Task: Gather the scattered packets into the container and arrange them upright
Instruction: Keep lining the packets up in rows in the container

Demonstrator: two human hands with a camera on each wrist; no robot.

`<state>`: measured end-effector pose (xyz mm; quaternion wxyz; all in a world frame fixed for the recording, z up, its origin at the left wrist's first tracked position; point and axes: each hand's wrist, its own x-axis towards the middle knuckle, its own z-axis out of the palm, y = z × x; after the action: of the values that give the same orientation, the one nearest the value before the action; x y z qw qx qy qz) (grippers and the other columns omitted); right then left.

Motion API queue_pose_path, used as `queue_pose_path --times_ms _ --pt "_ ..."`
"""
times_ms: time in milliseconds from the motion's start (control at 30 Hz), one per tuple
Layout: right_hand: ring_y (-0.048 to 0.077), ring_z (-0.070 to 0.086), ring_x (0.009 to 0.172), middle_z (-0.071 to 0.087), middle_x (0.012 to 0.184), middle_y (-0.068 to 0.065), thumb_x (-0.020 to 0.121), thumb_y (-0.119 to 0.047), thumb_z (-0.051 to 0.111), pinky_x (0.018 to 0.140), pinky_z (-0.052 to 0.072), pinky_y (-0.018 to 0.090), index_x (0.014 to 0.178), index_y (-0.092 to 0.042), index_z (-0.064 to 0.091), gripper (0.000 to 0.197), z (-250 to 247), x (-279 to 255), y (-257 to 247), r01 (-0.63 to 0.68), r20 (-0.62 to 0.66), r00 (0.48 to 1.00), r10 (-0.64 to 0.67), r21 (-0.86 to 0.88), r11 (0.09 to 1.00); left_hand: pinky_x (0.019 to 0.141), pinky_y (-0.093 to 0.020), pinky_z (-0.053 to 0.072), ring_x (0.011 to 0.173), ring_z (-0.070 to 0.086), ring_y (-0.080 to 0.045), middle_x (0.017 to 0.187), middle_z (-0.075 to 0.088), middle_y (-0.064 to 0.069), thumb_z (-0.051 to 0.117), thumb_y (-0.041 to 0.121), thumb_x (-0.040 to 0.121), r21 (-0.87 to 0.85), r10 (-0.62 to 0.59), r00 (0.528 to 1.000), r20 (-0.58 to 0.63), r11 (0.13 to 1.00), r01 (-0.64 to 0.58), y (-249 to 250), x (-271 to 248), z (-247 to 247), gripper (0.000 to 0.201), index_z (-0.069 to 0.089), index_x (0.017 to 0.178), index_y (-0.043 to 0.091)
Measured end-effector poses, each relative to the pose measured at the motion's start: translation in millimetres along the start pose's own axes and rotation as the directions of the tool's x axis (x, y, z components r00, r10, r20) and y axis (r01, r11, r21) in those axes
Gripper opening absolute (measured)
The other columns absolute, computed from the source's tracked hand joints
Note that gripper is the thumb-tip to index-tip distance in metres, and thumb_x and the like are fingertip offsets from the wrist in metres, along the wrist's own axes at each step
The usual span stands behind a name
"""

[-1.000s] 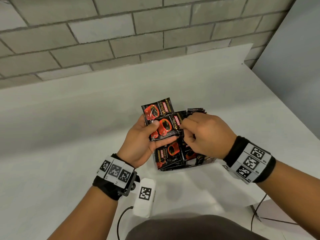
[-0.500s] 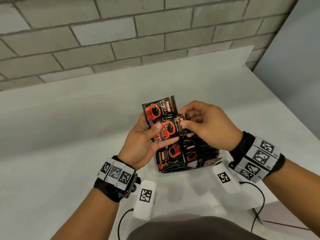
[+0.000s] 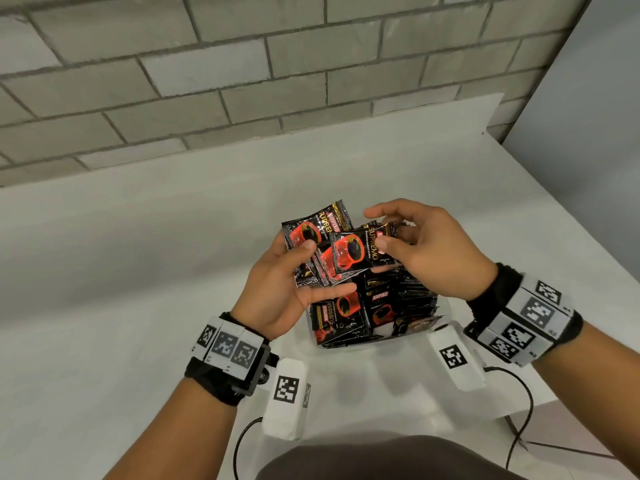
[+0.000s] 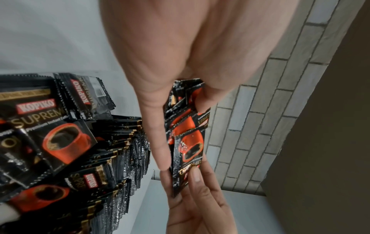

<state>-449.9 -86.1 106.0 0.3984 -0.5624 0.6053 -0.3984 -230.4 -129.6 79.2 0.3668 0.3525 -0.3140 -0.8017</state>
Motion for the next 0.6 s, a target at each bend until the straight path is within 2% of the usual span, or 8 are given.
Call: queue_pose_path --times_ms 33,100,133,200,300,400,500,600 --pt "0.014 0.070 0.076 0.064 0.113 0.003 0.094 -0.008 0.065 0.080 0.060 0.034 0.120 -0.031 0.067 0.034 0 0 0 0.013 -0.005 1.000 -0.013 -0.059 0.998 0.078 -0.062 0.060 0.114 0.070 -0.040 0.129 0.071 -0.007 0.049 0.005 0.104 -0.012 0.000 1.000 -0.006 1.000 0.000 0 0 0 0.035 0.053 0.139 0.008" --pt "0.024 0.072 0.088 0.072 0.108 0.009 0.094 -0.014 0.067 0.087 0.058 0.042 0.112 -0.036 0.069 0.029 -1 0 3 -0.007 -0.035 0.999 0.005 -0.073 0.997 0.077 -0.061 0.060 0.111 0.071 -0.038 0.127 0.072 -0.008 0.048 0.002 0.104 -0.025 0.009 1.000 -0.015 1.000 -0.009 0 0 0 0.034 0.053 0.138 0.007" --pt "0.027 0.072 0.085 0.073 0.100 0.014 0.093 -0.016 0.068 0.085 0.059 0.044 0.107 -0.034 0.069 0.023 -2 1 4 -0.033 -0.055 0.998 0.030 -0.045 0.998 0.076 -0.059 0.061 0.109 0.072 -0.038 0.125 0.072 -0.008 0.047 0.002 0.104 -0.020 0.014 1.000 -0.019 1.000 -0.014 0 0 0 0.033 0.053 0.137 0.007" --pt "0.024 0.072 0.078 0.075 0.090 0.014 0.092 -0.014 0.070 0.076 0.058 0.040 0.101 -0.025 0.069 0.014 -3 2 5 -0.080 -0.088 0.993 0.084 0.045 0.996 0.075 -0.056 0.062 0.106 0.072 -0.041 0.126 0.072 -0.011 0.047 0.002 0.105 0.017 0.020 1.000 -0.021 1.000 -0.019 0 -1 -2 0.032 0.053 0.135 0.006" --pt "0.023 0.074 0.082 0.075 0.096 0.011 0.091 -0.004 0.070 0.070 0.060 0.032 0.101 -0.011 0.069 0.013 -4 1 -1 -0.084 -0.089 0.991 0.100 0.168 0.982 0.074 -0.053 0.062 0.110 0.071 -0.044 0.131 0.069 -0.014 0.048 0.003 0.105 0.086 0.038 0.998 -0.043 0.996 -0.034 -1 0 -6 0.032 0.053 0.136 0.006" --pt "0.028 0.074 0.085 0.073 0.100 0.020 0.089 0.001 0.070 0.069 0.063 0.038 0.106 -0.005 0.066 0.019 -13 3 0 -0.101 -0.085 0.988 0.127 0.262 0.960 0.070 -0.050 0.063 0.108 0.072 -0.040 0.129 0.070 -0.013 0.049 0.003 0.104 0.159 0.089 0.993 -0.083 0.984 -0.075 4 3 -16 0.027 0.055 0.130 0.008" --pt "0.030 0.073 0.088 0.073 0.100 0.019 0.085 -0.007 0.077 0.078 0.062 0.040 0.105 -0.012 0.070 0.022 -28 6 3 -0.059 -0.107 0.992 0.072 0.116 0.991 0.069 -0.050 0.064 0.108 0.073 -0.038 0.132 0.068 -0.015 0.050 0.003 0.104 0.189 0.125 0.984 -0.130 0.977 -0.099 12 4 -32 0.025 0.056 0.127 0.011" --pt "0.011 0.070 0.081 0.073 0.090 -0.002 0.084 -0.015 0.078 0.077 0.057 0.025 0.100 -0.027 0.071 0.021 -31 0 8 -0.004 0.040 0.999 0.014 -0.256 0.967 0.071 -0.052 0.064 0.111 0.070 -0.042 0.133 0.068 -0.014 0.048 0.004 0.105 0.192 0.134 0.979 -0.151 0.976 -0.104 19 1 -44 0.026 0.057 0.129 0.012"
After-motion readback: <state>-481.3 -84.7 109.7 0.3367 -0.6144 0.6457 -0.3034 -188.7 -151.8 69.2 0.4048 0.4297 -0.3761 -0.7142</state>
